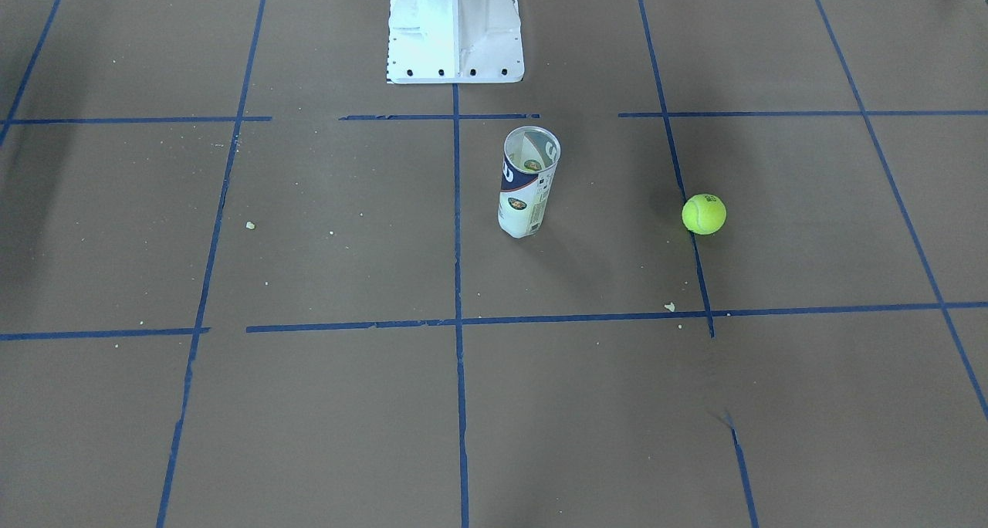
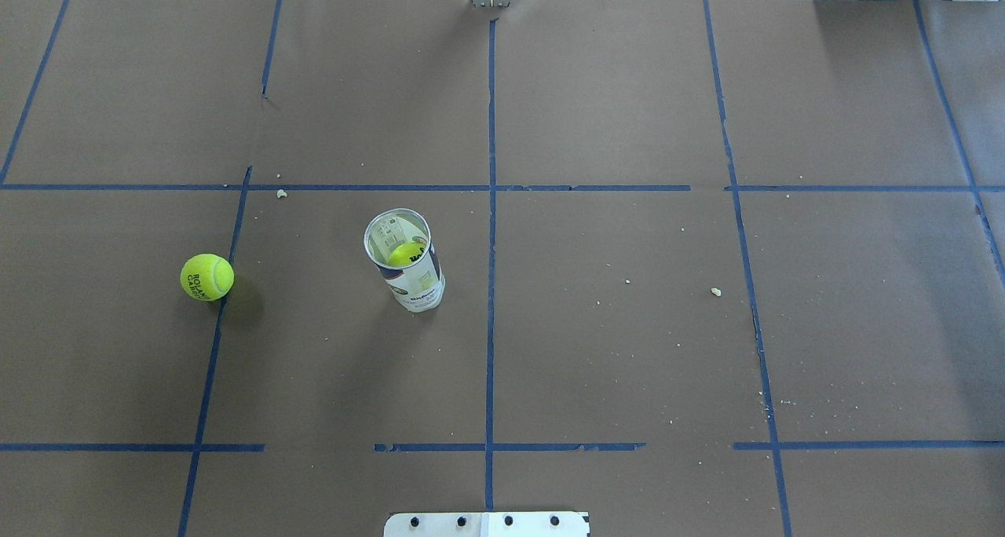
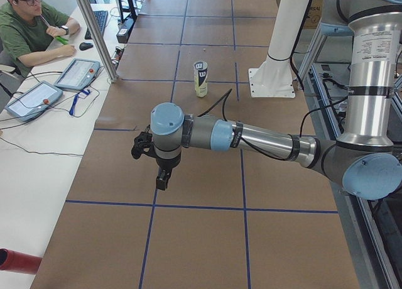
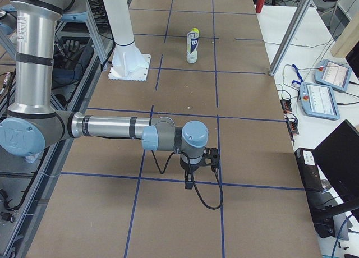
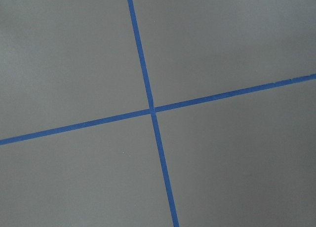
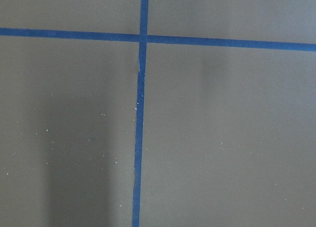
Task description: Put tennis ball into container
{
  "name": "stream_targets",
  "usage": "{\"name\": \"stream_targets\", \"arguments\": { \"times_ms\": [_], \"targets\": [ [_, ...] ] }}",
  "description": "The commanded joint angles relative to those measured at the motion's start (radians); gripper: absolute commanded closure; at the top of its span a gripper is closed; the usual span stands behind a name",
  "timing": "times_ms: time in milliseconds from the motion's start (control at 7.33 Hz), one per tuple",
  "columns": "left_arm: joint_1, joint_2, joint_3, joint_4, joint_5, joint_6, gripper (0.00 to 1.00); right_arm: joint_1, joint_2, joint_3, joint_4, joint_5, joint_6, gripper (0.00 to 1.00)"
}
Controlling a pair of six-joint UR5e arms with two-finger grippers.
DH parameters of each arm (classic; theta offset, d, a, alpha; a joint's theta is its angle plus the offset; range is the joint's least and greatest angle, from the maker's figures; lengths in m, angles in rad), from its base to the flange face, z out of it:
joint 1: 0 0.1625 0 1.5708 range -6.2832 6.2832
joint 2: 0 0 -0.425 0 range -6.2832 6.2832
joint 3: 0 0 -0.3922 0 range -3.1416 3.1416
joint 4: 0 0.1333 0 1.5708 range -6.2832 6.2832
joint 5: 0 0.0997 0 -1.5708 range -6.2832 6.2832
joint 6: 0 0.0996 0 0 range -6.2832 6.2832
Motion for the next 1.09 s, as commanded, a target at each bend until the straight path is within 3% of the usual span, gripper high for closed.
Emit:
{"name": "stream_targets", "arguments": {
  "times_ms": [0, 545, 955],
  "targets": [
    [0.056, 0.001, -0.026, -0.133, -0.001, -0.085, 0.00, 0.000, 0.000, 0.000, 0.000, 0.000, 0.000, 0.00],
    [0.388, -0.029, -0.176, -0.204, 0.016, -0.776, 0.00, 0.000, -0.001, 0.001, 0.000, 0.000, 0.000, 0.00],
    [0.657, -0.038, -0.195, -0.357, 0.216, -1.160, 0.00, 0.000, -0.001, 0.000, 0.000, 0.000, 0.000, 0.00]
  ]
}}
